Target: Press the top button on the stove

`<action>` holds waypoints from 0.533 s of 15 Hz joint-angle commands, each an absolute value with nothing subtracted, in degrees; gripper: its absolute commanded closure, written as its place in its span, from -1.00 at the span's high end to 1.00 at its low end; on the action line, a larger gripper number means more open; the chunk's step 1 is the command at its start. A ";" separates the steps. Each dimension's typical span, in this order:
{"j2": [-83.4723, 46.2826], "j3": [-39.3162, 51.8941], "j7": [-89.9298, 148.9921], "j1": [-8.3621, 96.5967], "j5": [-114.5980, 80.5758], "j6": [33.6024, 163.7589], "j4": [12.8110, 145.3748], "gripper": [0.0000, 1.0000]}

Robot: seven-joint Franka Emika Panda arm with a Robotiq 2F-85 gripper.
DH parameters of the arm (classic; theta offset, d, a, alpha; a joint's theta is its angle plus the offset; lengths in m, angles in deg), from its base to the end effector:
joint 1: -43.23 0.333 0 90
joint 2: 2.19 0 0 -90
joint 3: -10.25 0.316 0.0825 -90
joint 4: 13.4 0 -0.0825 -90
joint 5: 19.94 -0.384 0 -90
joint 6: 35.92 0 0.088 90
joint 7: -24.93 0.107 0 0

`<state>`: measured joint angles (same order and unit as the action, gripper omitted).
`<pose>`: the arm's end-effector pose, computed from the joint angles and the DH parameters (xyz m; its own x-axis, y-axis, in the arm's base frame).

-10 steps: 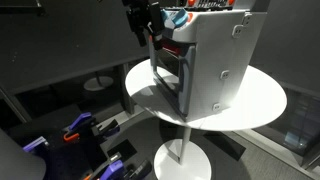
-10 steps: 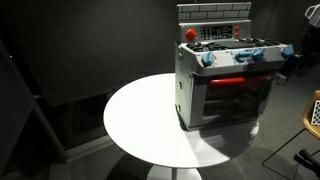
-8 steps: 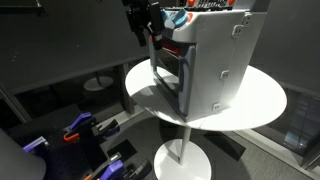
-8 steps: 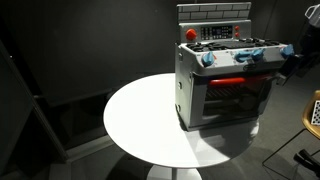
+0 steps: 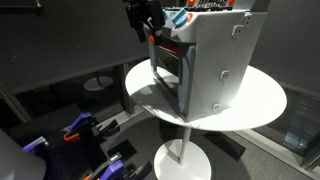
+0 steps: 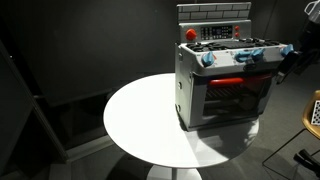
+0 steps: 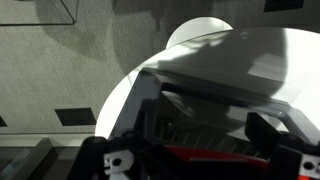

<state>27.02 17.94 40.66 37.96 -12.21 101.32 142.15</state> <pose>0.3827 0.0129 0.3981 0.9675 -0.1355 0.2134 -0.1635 -0.9793 0.1191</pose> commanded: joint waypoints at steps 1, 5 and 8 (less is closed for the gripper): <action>28.93 17.67 40.68 39.31 -12.62 99.75 139.62 1.00; 30.72 17.86 40.98 39.93 -12.89 97.72 136.41 1.00; 31.51 18.04 41.22 39.29 -11.95 97.60 133.84 1.00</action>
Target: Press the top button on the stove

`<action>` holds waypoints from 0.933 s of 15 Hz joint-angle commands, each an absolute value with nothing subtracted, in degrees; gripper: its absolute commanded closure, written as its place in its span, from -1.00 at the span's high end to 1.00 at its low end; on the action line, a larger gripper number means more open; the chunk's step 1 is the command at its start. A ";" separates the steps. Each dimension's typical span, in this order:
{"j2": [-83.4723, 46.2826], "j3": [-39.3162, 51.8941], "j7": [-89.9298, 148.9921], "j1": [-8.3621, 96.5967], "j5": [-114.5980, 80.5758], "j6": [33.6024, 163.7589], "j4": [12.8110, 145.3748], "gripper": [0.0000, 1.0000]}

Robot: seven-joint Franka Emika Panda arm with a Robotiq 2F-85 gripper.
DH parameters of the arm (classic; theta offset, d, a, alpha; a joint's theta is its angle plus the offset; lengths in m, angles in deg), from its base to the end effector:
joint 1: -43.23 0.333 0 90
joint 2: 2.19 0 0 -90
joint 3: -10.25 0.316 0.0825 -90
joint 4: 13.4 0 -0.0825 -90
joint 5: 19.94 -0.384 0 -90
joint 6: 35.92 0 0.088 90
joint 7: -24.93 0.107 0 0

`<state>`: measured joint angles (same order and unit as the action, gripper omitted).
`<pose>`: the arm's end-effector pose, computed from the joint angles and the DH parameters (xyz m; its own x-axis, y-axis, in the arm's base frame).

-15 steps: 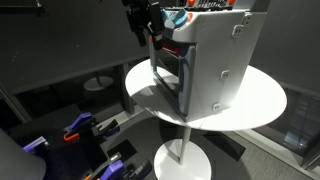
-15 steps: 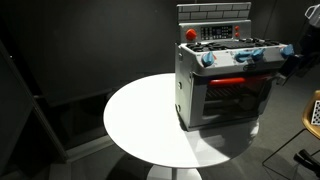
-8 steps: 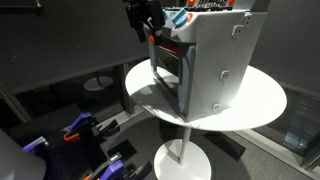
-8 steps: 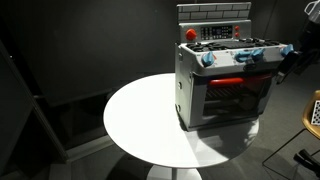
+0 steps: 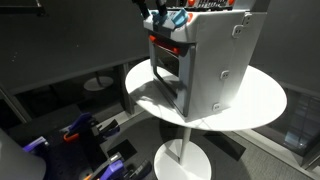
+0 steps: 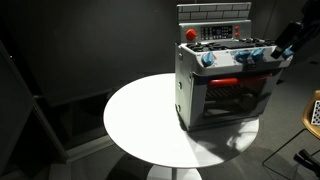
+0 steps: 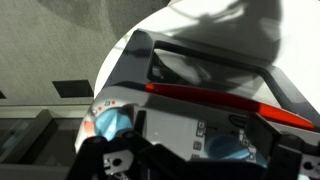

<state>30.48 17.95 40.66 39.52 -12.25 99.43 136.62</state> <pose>0.3944 0.0270 0.4641 0.9370 -0.1080 0.3323 -0.1502 -0.9832 0.1038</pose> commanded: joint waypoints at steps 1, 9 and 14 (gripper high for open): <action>31.57 18.06 41.29 39.01 -11.65 98.16 133.12 1.00; 28.59 19.44 43.72 31.58 -2.85 107.31 129.16 1.00; 24.38 21.84 48.85 25.90 4.47 113.61 127.07 1.00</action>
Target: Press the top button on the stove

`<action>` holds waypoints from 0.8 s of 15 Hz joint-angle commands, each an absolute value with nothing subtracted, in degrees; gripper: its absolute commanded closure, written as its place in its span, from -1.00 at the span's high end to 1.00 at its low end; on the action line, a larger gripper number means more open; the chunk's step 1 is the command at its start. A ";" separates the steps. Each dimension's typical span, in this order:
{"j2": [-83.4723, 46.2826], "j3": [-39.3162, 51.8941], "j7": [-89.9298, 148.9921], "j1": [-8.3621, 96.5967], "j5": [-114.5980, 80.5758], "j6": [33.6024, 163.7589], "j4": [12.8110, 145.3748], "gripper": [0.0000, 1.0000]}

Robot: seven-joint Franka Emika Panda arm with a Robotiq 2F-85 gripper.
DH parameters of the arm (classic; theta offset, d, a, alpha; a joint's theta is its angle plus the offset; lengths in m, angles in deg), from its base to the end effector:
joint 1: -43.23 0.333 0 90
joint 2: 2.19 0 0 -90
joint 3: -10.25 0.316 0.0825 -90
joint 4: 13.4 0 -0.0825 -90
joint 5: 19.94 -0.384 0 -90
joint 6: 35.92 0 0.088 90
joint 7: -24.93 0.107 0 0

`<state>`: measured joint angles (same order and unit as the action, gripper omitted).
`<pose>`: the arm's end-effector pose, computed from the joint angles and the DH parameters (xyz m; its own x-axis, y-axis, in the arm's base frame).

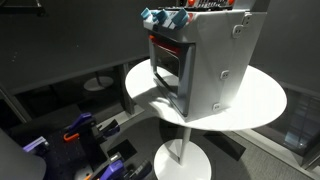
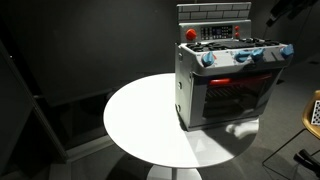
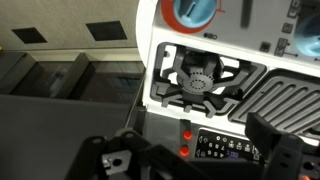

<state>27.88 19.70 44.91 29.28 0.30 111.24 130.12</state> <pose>0.4315 -0.0219 0.5260 0.8088 -0.0810 0.5824 -0.2433 -0.9478 0.2061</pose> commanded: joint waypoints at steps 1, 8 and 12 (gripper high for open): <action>23.34 22.50 50.24 24.77 6.05 114.59 126.37 1.00; 15.24 25.14 61.07 20.49 17.89 115.23 119.63 1.00; 10.61 22.70 67.09 22.72 24.53 113.89 115.80 1.00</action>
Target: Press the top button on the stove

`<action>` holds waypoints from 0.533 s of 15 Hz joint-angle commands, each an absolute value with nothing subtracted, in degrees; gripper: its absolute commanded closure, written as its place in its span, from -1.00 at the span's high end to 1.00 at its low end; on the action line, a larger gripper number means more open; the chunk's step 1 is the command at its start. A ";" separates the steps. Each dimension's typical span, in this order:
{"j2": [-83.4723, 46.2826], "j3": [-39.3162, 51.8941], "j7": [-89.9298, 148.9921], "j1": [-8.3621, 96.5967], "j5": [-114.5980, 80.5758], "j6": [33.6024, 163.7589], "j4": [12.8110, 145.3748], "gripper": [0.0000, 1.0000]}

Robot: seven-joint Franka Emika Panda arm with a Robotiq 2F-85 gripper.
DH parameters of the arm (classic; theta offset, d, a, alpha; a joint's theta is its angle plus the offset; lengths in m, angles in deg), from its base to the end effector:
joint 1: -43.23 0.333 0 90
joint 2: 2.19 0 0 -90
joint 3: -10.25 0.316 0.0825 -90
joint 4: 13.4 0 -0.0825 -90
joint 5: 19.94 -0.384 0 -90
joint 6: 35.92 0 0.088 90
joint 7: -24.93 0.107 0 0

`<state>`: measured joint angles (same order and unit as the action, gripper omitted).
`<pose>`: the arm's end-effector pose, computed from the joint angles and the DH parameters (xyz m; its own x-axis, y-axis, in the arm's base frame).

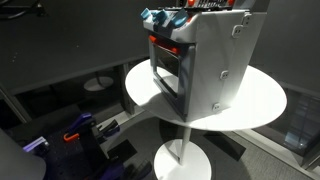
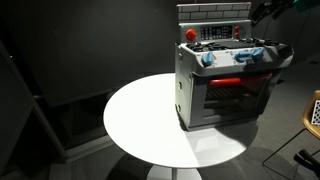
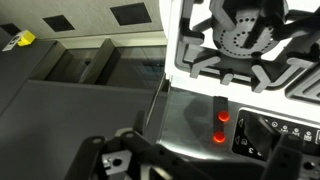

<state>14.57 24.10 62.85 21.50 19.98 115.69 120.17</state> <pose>0.4987 -0.0443 0.5110 0.7526 -0.0925 0.6520 -0.3527 -0.8927 0.2805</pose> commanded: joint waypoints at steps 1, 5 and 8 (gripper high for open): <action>9.59 21.93 68.30 23.40 25.83 113.57 114.98 1.00; 6.24 24.42 69.82 20.37 26.58 113.60 112.13 1.00; 3.99 24.36 70.62 20.57 27.35 113.23 110.04 1.00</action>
<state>6.73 23.56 68.26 21.14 24.97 115.01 113.72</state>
